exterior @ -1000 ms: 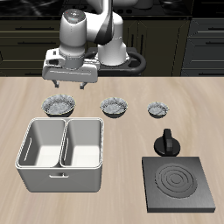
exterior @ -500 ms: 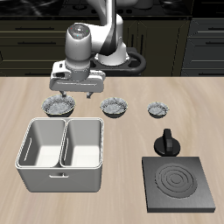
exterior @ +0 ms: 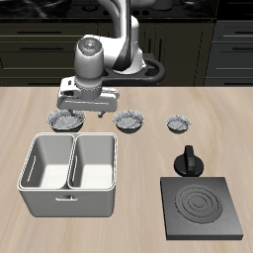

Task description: Place the largest bowl inside the left compartment of the bowl drainer

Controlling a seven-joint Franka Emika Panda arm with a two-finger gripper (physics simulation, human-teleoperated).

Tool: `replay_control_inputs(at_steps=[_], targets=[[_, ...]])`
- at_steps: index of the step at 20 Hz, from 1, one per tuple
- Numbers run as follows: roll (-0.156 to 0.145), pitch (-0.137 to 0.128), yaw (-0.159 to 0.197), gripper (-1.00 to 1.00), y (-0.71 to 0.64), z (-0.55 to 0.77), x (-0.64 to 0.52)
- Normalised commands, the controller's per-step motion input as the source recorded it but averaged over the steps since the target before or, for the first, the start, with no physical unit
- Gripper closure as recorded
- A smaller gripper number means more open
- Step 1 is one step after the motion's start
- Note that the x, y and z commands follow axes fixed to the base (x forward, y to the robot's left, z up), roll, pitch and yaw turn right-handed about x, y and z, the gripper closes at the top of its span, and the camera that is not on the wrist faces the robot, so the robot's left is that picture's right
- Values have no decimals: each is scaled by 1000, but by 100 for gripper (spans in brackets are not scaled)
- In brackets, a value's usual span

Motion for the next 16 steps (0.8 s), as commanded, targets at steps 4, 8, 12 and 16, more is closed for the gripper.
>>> replay_control_inputs(at_steps=[4,8,12,16], targets=[[7,33,-10,-100,-10,-245,-26],[11,59,-18,-100,-64,-342,-21],[-32,10,23,100,-62,-172,5],[-16,17,-15,100,-18,-68,-1]])
